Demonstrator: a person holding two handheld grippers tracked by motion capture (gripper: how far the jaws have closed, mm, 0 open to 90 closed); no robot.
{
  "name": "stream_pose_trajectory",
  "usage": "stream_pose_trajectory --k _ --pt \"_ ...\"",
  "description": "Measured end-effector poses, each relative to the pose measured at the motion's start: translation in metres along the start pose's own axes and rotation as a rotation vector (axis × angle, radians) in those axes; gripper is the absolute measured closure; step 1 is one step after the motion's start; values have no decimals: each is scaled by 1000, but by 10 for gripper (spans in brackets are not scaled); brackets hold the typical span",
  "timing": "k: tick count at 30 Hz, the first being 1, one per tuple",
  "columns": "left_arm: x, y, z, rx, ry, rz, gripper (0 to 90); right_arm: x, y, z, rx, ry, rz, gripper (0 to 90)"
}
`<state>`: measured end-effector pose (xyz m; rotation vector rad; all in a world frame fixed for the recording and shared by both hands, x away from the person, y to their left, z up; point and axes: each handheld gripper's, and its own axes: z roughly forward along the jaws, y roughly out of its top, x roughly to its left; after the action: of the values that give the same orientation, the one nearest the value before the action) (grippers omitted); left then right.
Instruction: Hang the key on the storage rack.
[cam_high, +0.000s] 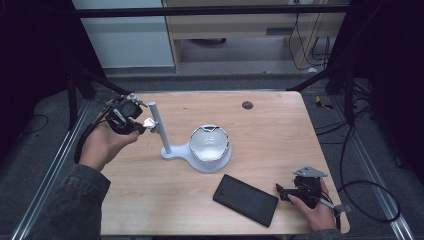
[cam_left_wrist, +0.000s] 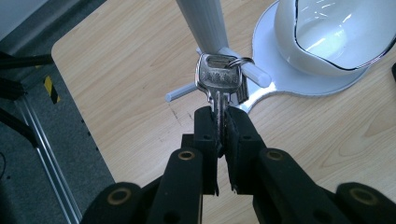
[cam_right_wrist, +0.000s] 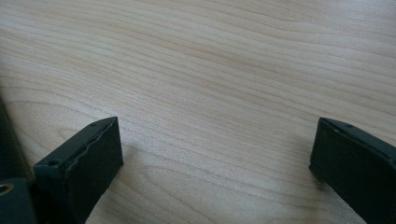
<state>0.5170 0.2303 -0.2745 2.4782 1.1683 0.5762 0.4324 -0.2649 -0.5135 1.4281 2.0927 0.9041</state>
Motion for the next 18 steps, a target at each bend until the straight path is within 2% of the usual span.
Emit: stream_pose_trajectory --k 10,12,14,18 --pt "1 -5 3 -22 -7 -11 831 0 0 0 0 0 0 24" --pt "1 -8 0 -52 9 -4 752 0 0 0 0 0 1 24" --pt "0 -9 -3 -57 11 -2 682 0 0 0 0 0 0 24" --pt "-4 -22 -18 -110 29 4 615 0 0 0 0 0 0 24"
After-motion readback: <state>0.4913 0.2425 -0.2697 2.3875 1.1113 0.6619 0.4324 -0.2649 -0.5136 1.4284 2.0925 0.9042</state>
